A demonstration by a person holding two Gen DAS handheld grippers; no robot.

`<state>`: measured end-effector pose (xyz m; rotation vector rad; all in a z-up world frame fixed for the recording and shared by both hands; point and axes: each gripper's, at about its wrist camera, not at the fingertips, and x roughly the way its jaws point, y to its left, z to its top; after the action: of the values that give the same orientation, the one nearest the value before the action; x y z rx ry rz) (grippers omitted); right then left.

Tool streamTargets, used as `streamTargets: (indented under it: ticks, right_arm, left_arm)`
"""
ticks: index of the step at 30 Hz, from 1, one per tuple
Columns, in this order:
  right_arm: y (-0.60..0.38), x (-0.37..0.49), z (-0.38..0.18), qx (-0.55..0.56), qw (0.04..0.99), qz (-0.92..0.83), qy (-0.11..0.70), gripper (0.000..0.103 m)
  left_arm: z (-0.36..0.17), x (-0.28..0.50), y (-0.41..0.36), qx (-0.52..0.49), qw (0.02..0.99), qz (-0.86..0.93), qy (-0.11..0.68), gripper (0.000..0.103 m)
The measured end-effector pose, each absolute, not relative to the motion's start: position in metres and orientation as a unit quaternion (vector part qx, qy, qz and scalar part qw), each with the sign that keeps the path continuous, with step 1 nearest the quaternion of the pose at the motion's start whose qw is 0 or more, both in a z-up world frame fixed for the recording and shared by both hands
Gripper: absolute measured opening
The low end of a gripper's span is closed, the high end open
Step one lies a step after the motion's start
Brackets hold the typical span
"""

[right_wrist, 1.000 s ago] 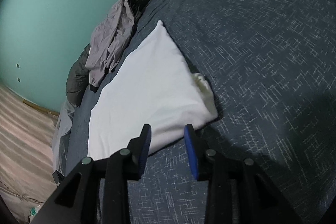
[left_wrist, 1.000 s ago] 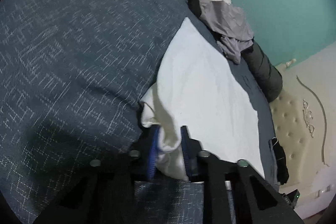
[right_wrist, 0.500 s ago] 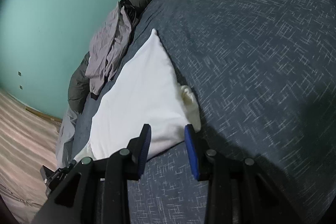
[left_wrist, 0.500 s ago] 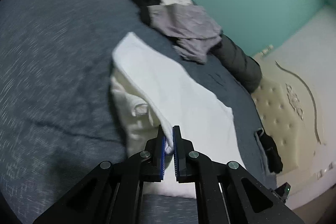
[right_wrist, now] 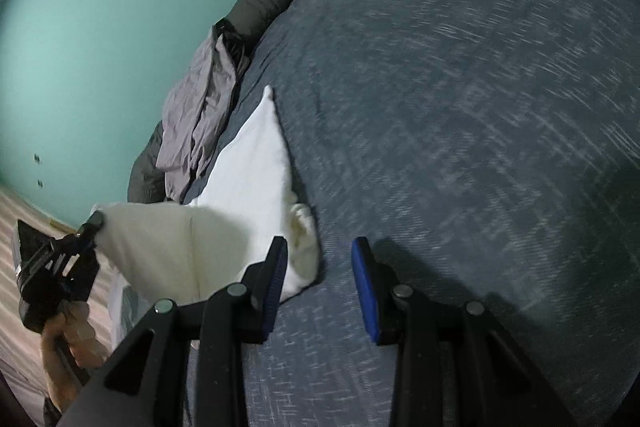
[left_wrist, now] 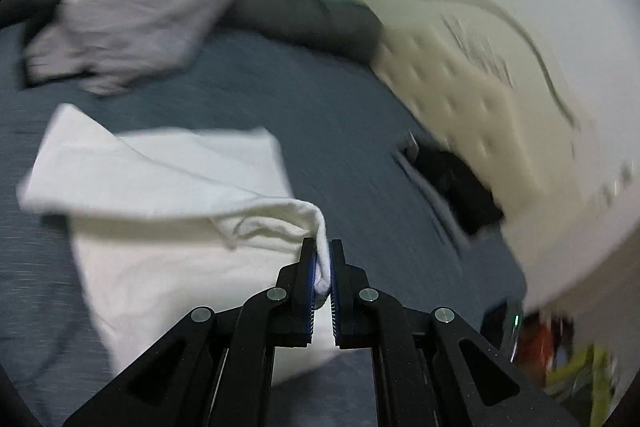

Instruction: Fold clothes

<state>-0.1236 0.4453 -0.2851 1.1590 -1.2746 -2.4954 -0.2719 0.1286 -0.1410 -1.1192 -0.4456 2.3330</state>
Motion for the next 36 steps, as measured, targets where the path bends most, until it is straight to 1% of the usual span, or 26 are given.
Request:
streamTargets:
  ticks: [4, 7, 8, 10, 12, 13, 14, 17, 21, 24, 29, 32, 33, 35, 36]
  right_arm:
    - [0.452, -0.121, -0.282, 0.374, 0.052, -0.822, -0.426, 0.034]
    - [0.450, -0.122, -0.281, 0.373, 0.065, -0.820, -0.428, 0.037]
    - [0.449, -0.123, -0.281, 0.374, 0.071, -0.819, -0.430, 0.038]
    - [0.445, -0.125, -0.282, 0.376, 0.080, -0.817, -0.429, 0.038]
    - [0.442, -0.128, -0.281, 0.377, 0.086, -0.817, -0.427, 0.038]
    - [0.440, -0.130, -0.280, 0.377, 0.091, -0.817, -0.426, 0.039]
    - [0.437, -0.132, -0.280, 0.378, 0.098, -0.817, -0.425, 0.040]
    - [0.426, -0.140, -0.275, 0.379, 0.127, -0.818, -0.413, 0.040]
    - [0.410, -0.153, -0.265, 0.375, 0.154, -0.830, -0.383, 0.041]
    - [0.393, -0.161, -0.262, 0.388, 0.155, -0.840, -0.346, 0.053]
    - [0.371, -0.174, -0.274, 0.423, 0.142, -0.842, -0.303, 0.053]
    - [0.365, -0.180, -0.280, 0.436, 0.134, -0.843, -0.286, 0.053]
    - [0.364, -0.181, -0.281, 0.437, 0.136, -0.843, -0.282, 0.052]
    - [0.363, -0.182, -0.282, 0.437, 0.140, -0.844, -0.277, 0.040]
    - [0.361, -0.183, -0.283, 0.438, 0.143, -0.843, -0.277, 0.027]
  left_arm:
    - [-0.202, -0.264, 0.212, -0.489, 0.280, 0.822, -0.081, 0.006]
    - [-0.236, -0.257, 0.228, -0.517, 0.266, 0.812, -0.046, 0.006]
    - [-0.239, -0.256, 0.225, -0.518, 0.263, 0.812, -0.051, 0.007]
    - [-0.236, -0.252, 0.219, -0.517, 0.268, 0.810, -0.062, 0.012]
    - [-0.224, -0.248, 0.203, -0.506, 0.265, 0.818, -0.067, 0.033]
    - [-0.219, -0.245, 0.195, -0.501, 0.264, 0.822, -0.069, 0.053]
    - [-0.213, -0.243, 0.188, -0.495, 0.263, 0.825, -0.071, 0.058]
    - [-0.198, -0.236, 0.152, -0.487, 0.230, 0.838, -0.083, 0.058]
    - [-0.198, -0.227, 0.094, -0.480, 0.182, 0.853, -0.095, 0.058]
    - [-0.207, -0.221, 0.064, -0.482, 0.156, 0.855, -0.109, 0.058]
    - [-0.226, -0.208, 0.032, -0.492, 0.143, 0.850, -0.124, 0.058]
    - [-0.235, -0.207, 0.034, -0.495, 0.151, 0.846, -0.129, 0.058]
    - [-0.237, -0.205, 0.033, -0.496, 0.154, 0.844, -0.132, 0.058]
    - [-0.241, -0.203, 0.034, -0.499, 0.154, 0.843, -0.131, 0.058]
    - [-0.244, -0.203, 0.035, -0.502, 0.154, 0.841, -0.131, 0.058]
